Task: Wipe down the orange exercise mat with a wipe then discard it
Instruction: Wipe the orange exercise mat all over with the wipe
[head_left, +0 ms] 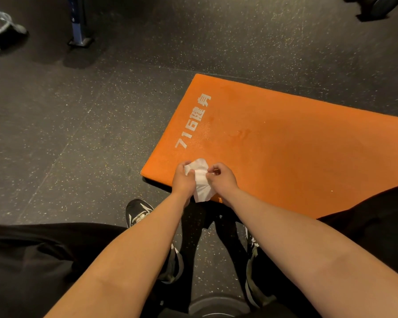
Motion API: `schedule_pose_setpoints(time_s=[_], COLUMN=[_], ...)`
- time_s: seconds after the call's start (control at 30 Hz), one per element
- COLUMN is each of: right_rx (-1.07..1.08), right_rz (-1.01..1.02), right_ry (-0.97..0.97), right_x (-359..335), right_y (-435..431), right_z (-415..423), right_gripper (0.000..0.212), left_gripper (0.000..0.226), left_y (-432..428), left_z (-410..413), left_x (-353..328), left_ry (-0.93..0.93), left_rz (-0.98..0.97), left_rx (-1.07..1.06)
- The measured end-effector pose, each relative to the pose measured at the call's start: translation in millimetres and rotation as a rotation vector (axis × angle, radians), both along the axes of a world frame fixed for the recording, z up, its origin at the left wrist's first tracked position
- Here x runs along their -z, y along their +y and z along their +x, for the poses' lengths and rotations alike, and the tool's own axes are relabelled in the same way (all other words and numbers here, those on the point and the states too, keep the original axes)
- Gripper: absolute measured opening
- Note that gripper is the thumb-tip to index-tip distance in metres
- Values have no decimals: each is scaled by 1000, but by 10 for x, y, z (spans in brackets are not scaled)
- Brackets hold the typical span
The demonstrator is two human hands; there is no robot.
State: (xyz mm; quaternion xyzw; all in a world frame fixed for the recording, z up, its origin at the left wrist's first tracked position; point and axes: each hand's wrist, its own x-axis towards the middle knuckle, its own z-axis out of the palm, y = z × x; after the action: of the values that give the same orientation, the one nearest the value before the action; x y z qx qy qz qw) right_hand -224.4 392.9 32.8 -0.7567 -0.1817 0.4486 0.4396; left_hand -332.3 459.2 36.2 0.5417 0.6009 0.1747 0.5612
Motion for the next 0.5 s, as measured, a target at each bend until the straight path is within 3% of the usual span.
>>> schedule_pose_setpoints(time_s=[0.17,0.27,0.5], right_rx=[77,111,78], right_rz=[2,24,-76], right_ry=[-1,25,17], right_x=[69,70,75], right_y=[0,33,32], right_z=[-11,-29,-2], right_gripper=[18,22,33], left_gripper=[47,56,29], left_y=[-11,-18,-36], left_z=[-6,13,-3], left_x=[10,53,56], left_ry=[-146,-120,-1], left_rz=[-177,-318,-165], left_rx=[-118,-55,-78])
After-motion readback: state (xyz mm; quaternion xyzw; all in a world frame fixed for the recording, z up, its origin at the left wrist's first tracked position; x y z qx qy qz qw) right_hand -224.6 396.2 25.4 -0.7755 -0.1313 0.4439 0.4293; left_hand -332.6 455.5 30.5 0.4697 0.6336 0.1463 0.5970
